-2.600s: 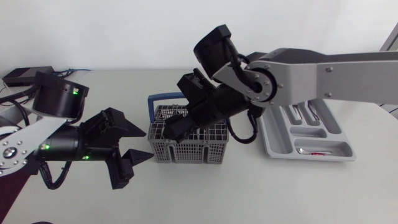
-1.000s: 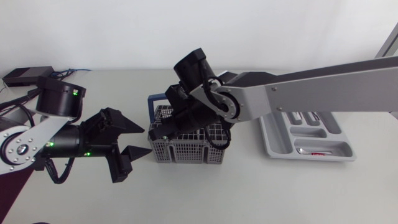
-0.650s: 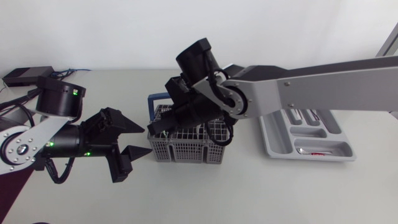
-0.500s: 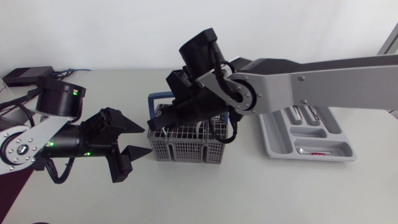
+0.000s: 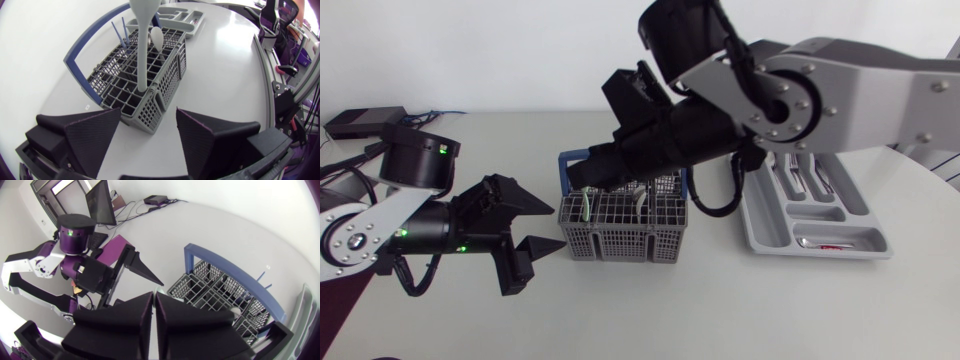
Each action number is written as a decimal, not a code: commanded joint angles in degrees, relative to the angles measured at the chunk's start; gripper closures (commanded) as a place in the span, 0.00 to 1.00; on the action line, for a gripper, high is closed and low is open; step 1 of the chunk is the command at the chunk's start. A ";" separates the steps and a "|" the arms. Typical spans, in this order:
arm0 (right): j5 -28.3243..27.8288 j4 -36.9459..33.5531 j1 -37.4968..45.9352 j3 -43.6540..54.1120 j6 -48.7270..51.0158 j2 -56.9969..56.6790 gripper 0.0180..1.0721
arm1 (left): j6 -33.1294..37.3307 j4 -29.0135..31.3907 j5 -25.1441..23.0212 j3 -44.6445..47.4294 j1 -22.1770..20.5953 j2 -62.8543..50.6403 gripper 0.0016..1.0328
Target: Unload the cutlery basket into the drawer organizer.
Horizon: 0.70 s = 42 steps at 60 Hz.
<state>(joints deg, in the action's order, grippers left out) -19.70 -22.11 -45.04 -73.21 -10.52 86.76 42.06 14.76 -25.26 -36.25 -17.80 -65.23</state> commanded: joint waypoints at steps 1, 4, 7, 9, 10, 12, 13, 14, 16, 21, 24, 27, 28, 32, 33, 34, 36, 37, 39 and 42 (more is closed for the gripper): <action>-0.34 -1.45 0.65 -1.67 -0.90 -2.56 0.93 | 0.56 0.70 -0.50 0.92 -0.39 0.90 0.07; -0.25 -2.15 0.83 -1.67 -0.90 -3.70 0.93 | 0.48 0.79 -0.41 0.92 -0.65 1.07 0.07; -0.16 -3.20 1.18 -1.85 -0.64 -5.11 0.93 | 0.39 0.97 -0.41 0.92 -0.65 1.42 0.07; -0.16 -4.26 1.62 -1.94 -0.20 -6.60 0.93 | 0.30 1.14 -0.32 0.92 -0.83 1.69 0.07; -0.16 -4.87 1.88 -2.11 0.07 -7.22 0.93 | 0.21 1.23 -0.32 0.83 -0.92 1.78 0.07; -0.16 -6.54 2.85 -2.38 0.50 -8.71 0.93 | 0.21 1.50 -0.32 0.74 -1.01 2.13 0.07; -0.16 -7.69 3.29 -2.55 1.03 -9.86 0.93 | 0.21 1.67 -0.23 0.57 -1.01 2.21 0.07; -0.16 -8.48 3.64 -2.73 1.30 -10.47 0.93 | 0.21 1.76 -0.23 0.57 -1.09 2.30 0.07; -0.16 -10.41 4.69 -2.99 2.17 -11.97 0.93 | 0.12 2.29 -0.14 0.21 -1.27 2.48 0.07; -0.16 -14.98 7.95 -2.90 4.28 -16.45 0.93 | 0.12 3.52 0.12 -0.58 -1.97 3.01 0.07; -0.07 -17.44 9.70 -2.82 5.43 -18.56 0.93 | 0.12 4.40 0.12 -1.10 -2.32 3.27 0.07; -0.07 -21.49 13.66 -2.29 7.45 -21.90 0.93 | 0.04 5.01 0.21 -2.07 -2.68 3.44 0.07; 0.02 -22.28 14.54 -2.20 7.98 -22.60 0.93 | -0.05 5.36 0.29 -2.60 -2.94 3.36 0.07; 0.10 -25.70 19.64 -0.79 10.61 -25.68 0.93 | -0.32 5.89 0.82 -3.92 -3.99 2.65 0.07; 0.02 -26.14 20.43 -0.44 11.05 -26.12 0.93 | -0.40 5.89 1.00 -4.09 -4.26 2.48 0.07; 0.10 -26.41 20.78 -0.18 11.32 -26.38 0.93 | -0.58 5.89 1.09 -4.18 -4.35 2.39 0.07; 0.19 -27.64 24.12 1.32 12.99 -27.79 0.93 | -1.11 5.89 1.70 -5.15 -5.40 1.42 0.07; 0.19 -27.99 25.52 1.93 13.60 -28.14 0.93 | -1.37 5.89 1.96 -5.41 -5.84 1.07 0.07; 0.10 -28.96 28.42 3.25 15.27 -28.93 0.93 | -1.72 5.89 2.58 -6.03 -6.63 0.37 0.07; 0.19 -29.66 31.33 4.74 17.12 -29.63 0.93 | -2.51 5.89 3.55 -6.90 -7.95 -0.33 0.07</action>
<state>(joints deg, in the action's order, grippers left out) -19.68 -49.95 -17.28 -72.01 2.98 57.71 40.93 20.29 -22.31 -40.75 -24.14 -63.81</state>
